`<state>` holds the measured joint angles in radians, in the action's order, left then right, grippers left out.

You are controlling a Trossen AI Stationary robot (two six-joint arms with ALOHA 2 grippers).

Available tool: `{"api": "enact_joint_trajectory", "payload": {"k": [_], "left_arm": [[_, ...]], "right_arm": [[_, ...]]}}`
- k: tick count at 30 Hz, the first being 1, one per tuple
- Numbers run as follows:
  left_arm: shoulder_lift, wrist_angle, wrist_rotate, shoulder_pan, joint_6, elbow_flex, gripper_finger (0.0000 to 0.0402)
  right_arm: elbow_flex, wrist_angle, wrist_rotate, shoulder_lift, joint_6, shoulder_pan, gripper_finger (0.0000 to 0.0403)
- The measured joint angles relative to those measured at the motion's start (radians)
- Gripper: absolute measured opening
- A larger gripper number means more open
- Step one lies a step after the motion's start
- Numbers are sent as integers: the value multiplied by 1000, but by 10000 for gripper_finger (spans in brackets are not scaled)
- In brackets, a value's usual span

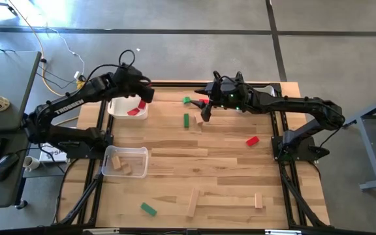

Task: Sort & place blocks by color
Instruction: Put the red square into the left white bin, then put the cream rectangle into the transparent bin

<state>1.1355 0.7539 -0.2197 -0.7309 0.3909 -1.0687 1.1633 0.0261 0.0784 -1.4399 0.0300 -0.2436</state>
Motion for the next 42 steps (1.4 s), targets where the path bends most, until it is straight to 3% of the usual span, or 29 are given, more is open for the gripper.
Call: {"api": "enact_joint_trajectory", "payload": {"k": [13,29,42], "left_arm": [[92,181,-127,-30,16,7,112],[285,235,-102,-95,-24,8,119],[299,251,-125,-95,-47,8,220]], "right_arm": [[0,169,78,-11,220,-16,225],[0,248,71,-125,516,-19,225],[0,239,79,-285,569,-50,225]]}}
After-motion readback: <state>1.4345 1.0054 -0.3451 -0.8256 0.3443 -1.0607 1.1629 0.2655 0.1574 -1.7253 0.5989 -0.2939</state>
